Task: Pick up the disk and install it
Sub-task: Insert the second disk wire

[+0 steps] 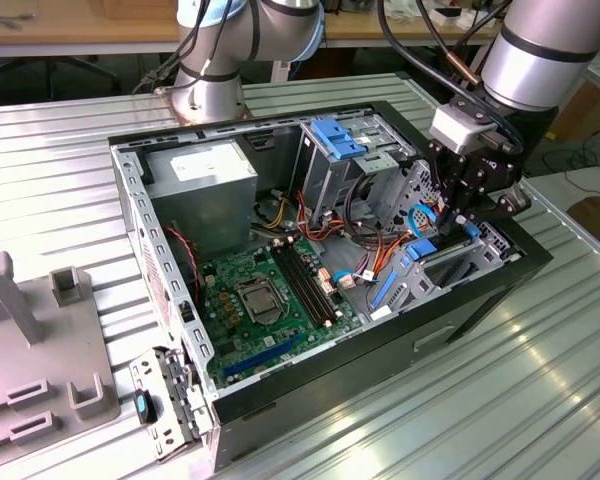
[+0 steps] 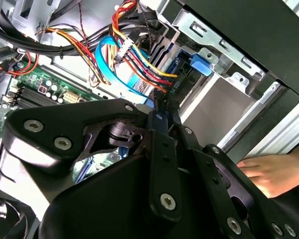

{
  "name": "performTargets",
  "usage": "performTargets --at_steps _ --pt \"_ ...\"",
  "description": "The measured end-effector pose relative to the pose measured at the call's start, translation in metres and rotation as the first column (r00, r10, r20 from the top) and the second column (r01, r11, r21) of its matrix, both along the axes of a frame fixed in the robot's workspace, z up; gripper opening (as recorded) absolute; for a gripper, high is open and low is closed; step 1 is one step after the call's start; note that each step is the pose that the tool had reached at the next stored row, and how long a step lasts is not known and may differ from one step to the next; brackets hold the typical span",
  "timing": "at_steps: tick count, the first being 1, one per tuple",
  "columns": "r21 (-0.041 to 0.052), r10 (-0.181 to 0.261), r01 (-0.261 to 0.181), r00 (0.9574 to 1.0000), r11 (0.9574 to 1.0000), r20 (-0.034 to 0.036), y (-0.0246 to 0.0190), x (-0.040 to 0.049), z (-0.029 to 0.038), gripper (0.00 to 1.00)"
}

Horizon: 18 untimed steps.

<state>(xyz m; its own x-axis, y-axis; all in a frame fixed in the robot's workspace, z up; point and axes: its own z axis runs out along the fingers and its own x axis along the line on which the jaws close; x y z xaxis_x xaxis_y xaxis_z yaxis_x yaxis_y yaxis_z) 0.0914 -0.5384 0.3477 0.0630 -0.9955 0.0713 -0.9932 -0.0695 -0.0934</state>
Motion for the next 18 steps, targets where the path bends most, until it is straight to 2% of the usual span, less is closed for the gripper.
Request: performTargets --at_steps 4,18 --pt "0.0001 0.0 0.0 1.0 1.0 0.0 -0.0012 0.0 -0.0004 0.16" --pt "0.001 -0.003 0.003 1.0 1.0 0.0 -0.0013 0.0018 -0.0029 0.16"
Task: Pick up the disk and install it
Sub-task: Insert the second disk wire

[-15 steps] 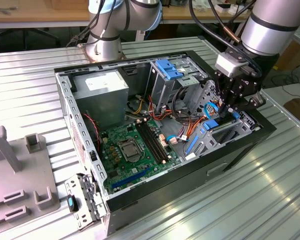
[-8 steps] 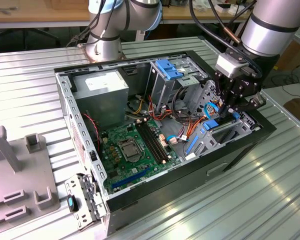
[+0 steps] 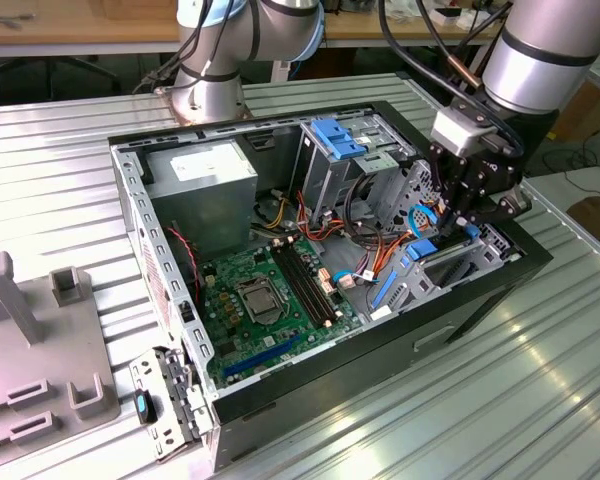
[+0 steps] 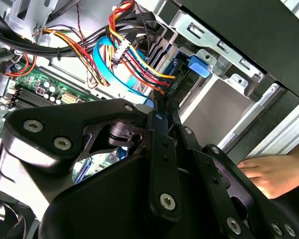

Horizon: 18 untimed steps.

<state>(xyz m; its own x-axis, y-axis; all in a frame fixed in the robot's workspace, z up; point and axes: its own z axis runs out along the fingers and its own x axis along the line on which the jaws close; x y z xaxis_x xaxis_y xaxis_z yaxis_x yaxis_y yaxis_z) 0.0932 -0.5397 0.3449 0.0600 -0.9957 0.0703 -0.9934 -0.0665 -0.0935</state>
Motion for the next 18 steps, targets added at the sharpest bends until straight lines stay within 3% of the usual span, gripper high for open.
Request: performTargets --at_steps 18 --pt "0.0218 0.0 0.0 1.0 0.9998 -0.0001 -0.0022 0.0 -0.0072 0.16"
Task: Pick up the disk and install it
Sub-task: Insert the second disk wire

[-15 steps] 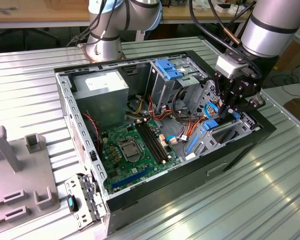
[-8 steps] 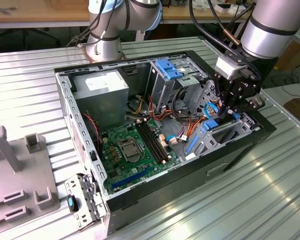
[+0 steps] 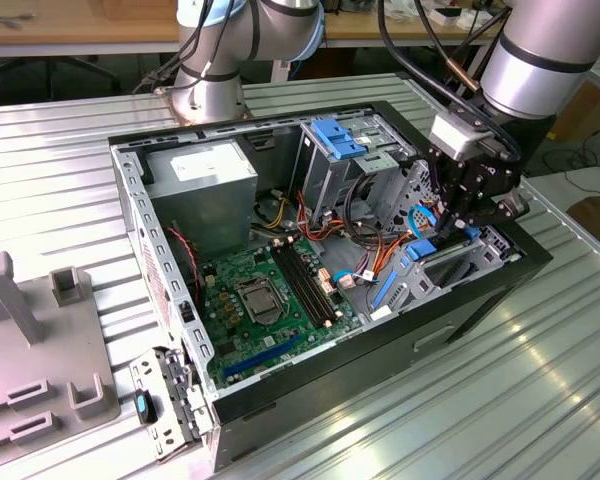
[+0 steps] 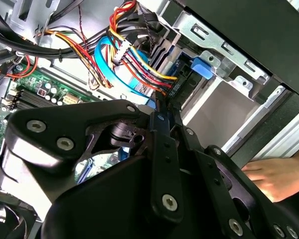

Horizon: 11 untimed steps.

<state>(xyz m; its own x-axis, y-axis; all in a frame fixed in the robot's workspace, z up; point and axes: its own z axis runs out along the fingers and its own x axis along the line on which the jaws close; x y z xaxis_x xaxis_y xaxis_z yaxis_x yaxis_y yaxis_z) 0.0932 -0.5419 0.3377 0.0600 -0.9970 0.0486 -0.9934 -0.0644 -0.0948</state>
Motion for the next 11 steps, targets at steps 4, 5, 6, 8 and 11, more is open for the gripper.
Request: performTargets --at_steps 4,5,6,8,11 --pt "0.0027 0.0 0.0 1.0 1.0 0.0 -0.0002 0.0 -0.0012 0.16" --pt "0.0033 0.0 0.0 1.0 1.0 0.0 -0.0003 0.0 -0.0016 0.16" --pt "0.0037 0.0 0.0 1.0 1.0 0.0 -0.0003 0.0 -0.002 0.16" --pt "0.0044 0.0 0.0 1.0 1.0 0.0 -0.0003 0.0 -0.0027 0.16" --pt "0.0049 0.0 0.0 1.0 1.0 0.0 -0.0003 0.0 -0.003 0.16"
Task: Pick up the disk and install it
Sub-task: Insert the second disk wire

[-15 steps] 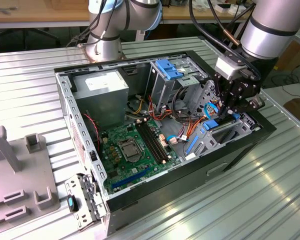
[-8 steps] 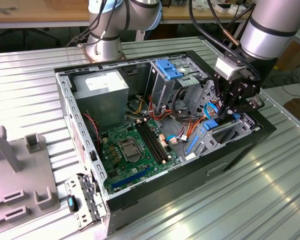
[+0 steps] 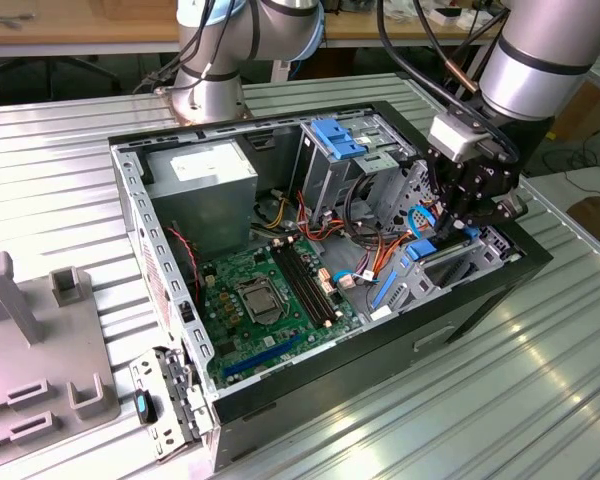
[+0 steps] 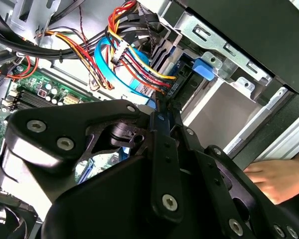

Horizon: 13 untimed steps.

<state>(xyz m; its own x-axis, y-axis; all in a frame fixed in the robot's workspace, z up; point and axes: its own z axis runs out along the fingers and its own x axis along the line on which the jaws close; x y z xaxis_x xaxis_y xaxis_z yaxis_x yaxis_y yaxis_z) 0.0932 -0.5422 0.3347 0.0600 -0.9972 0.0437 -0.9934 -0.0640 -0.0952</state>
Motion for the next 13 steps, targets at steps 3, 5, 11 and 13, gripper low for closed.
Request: performTargets --at_steps 3,5,11,13 --pt "-0.0001 0.0 0.0 1.0 1.0 0.0001 0.0 0.0 0.0 0.16" --pt "0.0016 0.0 0.0 1.0 1.0 0.0004 0.0002 0.0001 -0.0004 0.18" --pt "0.0002 0.0 0.0 1.0 1.0 0.0002 -0.0001 0.0 0.0188 0.24" --pt "0.0003 0.0 0.0 1.0 1.0 0.0002 0.0 0.0 0.0212 0.24"
